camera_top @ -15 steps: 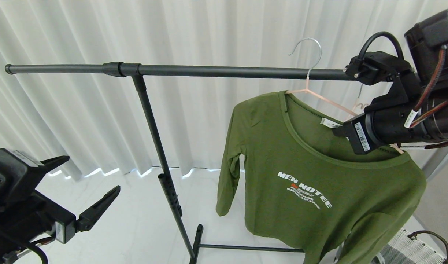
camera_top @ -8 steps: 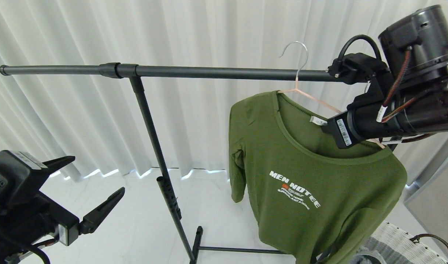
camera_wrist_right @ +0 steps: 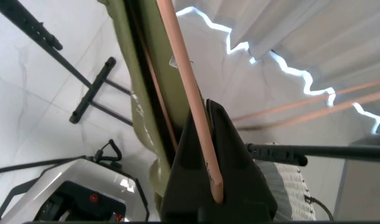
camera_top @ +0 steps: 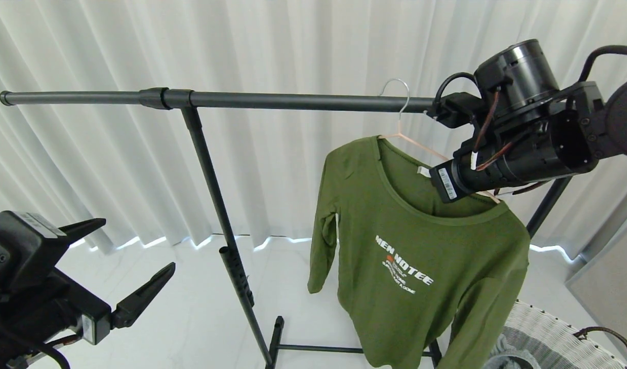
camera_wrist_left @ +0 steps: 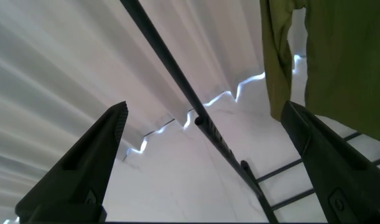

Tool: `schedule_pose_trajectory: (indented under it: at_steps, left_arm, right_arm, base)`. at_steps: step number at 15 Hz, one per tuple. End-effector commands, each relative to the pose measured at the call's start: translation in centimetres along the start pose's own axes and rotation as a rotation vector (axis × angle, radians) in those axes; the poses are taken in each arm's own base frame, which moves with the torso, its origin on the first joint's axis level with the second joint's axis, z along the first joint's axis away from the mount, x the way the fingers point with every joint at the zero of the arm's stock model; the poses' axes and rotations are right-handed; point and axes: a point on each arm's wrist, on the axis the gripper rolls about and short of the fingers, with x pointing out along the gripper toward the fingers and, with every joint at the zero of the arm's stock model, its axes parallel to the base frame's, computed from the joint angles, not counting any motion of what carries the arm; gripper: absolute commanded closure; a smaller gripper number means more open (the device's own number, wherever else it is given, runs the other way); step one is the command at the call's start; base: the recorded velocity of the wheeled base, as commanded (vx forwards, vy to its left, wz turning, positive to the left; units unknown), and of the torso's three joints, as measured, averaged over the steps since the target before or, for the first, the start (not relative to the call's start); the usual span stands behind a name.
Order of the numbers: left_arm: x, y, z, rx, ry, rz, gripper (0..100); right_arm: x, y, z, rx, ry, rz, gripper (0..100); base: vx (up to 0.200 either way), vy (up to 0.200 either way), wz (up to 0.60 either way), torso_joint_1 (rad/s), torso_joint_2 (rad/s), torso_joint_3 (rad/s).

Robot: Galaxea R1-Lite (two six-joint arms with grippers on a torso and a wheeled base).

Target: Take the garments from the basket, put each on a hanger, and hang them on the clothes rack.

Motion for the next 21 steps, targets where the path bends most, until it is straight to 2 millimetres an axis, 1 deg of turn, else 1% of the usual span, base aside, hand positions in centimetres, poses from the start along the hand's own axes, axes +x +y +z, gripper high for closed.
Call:
schedule_pose_trajectory:
  at_steps: [1,4,8,12,16,17,19,20,21]
  left_arm:
    - [0.0,-0.1,0.0,0.001,-0.005,-0.008,0]
    - [-0.4,-0.5,-0.3,0.002,-0.005,-0.023,0]
    - [-0.5,-0.6,-0.5,-0.002,0.0,-0.026,0]
    - [-0.8,-0.8,-0.8,-0.007,0.002,-0.025,0]
    - [-1.1,-0.9,-0.9,-0.005,-0.002,-0.023,0]
    - [-1.1,-0.9,-0.9,-0.005,-0.002,-0.023,0]
    - [-1.0,-0.8,-0.9,-0.009,0.001,-0.021,0]
    - [-1.1,-0.9,-1.0,-0.01,0.002,-0.022,0]
    - [-1.1,-0.9,-0.9,-0.01,0.001,-0.021,0]
  right_arm:
    - [1.1,0.2,-0.2,0.001,0.025,-0.003,100]
    - [1.5,0.4,-0.1,0.002,0.026,-0.002,100]
    - [2.1,0.5,1.3,0.013,-0.008,-0.005,100]
    - [2.6,0.6,1.1,0.01,0.002,-0.007,100]
    - [2.3,0.7,1.1,0.009,0.003,-0.003,100]
    - [2.1,0.6,1.1,0.01,0.0,-0.003,0]
    - [1.5,0.7,1.3,0.01,-0.02,-0.022,0]
    - [0.5,1.1,1.5,0.009,-0.044,-0.066,0]
    - [-0.7,1.2,1.7,0.025,-0.069,-0.068,0]
  base:
    - [0.0,0.0,0.0,0.0,0.0,0.0]
    - [0.0,0.0,0.0,0.0,0.0,0.0]
    - [0.0,0.0,0.0,0.0,0.0,0.0]
    - [0.0,0.0,0.0,0.0,0.0,0.0]
    - [0.0,0.0,0.0,0.0,0.0,0.0]
    - [0.0,0.0,0.0,0.0,0.0,0.0]
    - [0.0,0.0,0.0,0.0,0.0,0.0]
    - [0.0,0.0,0.0,0.0,0.0,0.0]
    - [0.0,0.0,0.0,0.0,0.0,0.0]
